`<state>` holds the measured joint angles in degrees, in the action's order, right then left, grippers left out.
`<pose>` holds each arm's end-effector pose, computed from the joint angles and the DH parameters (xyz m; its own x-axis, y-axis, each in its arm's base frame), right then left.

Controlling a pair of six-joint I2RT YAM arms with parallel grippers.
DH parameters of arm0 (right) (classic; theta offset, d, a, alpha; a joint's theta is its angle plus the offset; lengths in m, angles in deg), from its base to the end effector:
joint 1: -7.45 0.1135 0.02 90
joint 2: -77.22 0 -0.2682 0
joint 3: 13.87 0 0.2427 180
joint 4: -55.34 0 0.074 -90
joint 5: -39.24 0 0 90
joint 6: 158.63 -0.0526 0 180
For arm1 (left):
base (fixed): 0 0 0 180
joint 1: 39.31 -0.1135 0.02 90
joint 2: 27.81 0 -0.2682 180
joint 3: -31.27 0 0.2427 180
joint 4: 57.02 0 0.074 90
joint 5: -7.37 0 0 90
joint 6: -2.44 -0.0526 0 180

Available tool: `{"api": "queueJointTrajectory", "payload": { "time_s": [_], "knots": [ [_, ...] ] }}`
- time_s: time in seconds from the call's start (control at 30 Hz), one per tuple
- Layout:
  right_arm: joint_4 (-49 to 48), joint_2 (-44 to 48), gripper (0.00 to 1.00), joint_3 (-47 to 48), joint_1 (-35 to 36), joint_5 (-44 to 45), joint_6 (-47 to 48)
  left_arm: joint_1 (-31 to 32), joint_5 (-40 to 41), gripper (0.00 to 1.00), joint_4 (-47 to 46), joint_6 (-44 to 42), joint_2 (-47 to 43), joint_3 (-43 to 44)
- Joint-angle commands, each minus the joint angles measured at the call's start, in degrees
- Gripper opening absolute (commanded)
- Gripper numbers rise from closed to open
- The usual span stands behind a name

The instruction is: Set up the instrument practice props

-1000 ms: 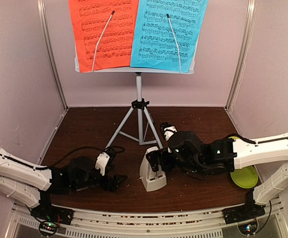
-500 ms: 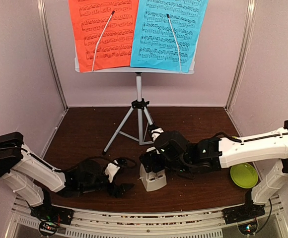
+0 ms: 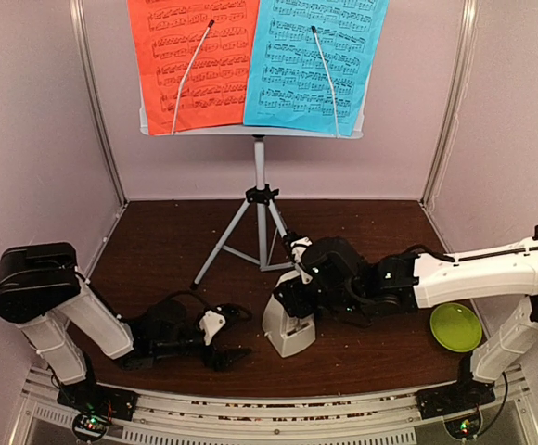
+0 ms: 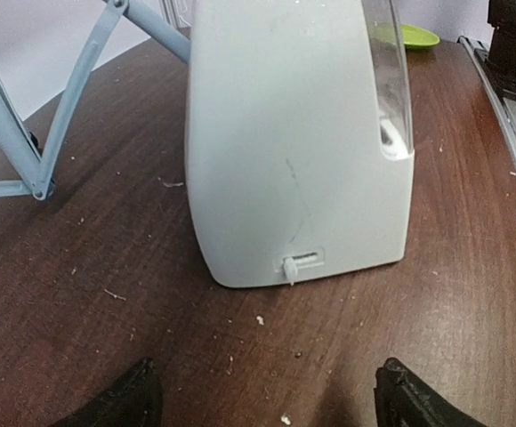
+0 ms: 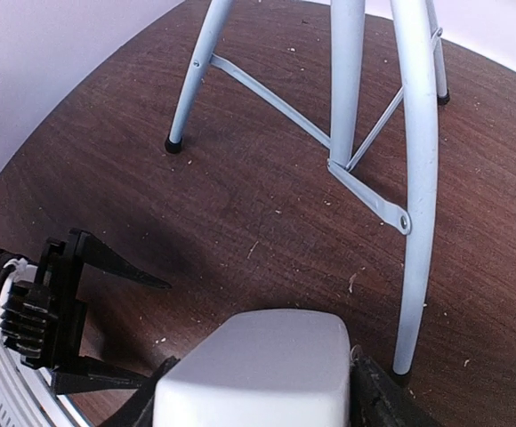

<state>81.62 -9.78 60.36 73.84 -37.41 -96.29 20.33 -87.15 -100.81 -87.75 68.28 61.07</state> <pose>0.1473 0.3066 0.2488 -0.6040 -0.2541 -0.7554 -0.6089 0.7587 0.2317 0.1293 -0.2289 0.1096 -0.1904 0.3317 -0.9240 0.8976 0.4399 -0.0271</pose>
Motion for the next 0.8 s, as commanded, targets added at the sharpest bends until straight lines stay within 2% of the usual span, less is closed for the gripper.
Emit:
{"api": "queueJointTrajectory", "payload": {
  "time_s": [0.0, 0.07, 0.2, 0.3, 0.5, 0.77],
  "knots": [
    [-1.49, 3.29, 0.50, -0.77, -1.13, -1.78, 1.72, -1.19, -5.41, 0.84, -7.31, -3.41, 3.47, 0.28],
    [-1.46, 3.41, 0.49, -0.70, -1.41, -2.39, 1.96, -1.19, -5.55, 0.84, -5.25, -3.82, 4.54, 3.48],
    [-2.59, 3.49, 0.49, -1.25, -1.61, -3.40, 2.56, -1.19, -3.71, 0.84, -8.92, -3.12, 6.84, 4.79],
    [-3.53, 3.52, 0.49, -1.85, -1.57, -4.14, 2.66, -1.19, -3.35, 0.84, -5.75, -3.91, 8.45, 7.52],
    [-3.43, 3.36, 0.48, -1.00, -1.66, -4.75, 2.93, -1.50, -5.95, 0.84, -5.12, -3.84, 12.92, 11.36],
    [-3.48, 3.65, 0.48, -0.89, -1.69, -5.37, 2.62, -3.45, -6.63, 0.72, -6.69, -3.97, 14.67, 11.54]
  ]
}}
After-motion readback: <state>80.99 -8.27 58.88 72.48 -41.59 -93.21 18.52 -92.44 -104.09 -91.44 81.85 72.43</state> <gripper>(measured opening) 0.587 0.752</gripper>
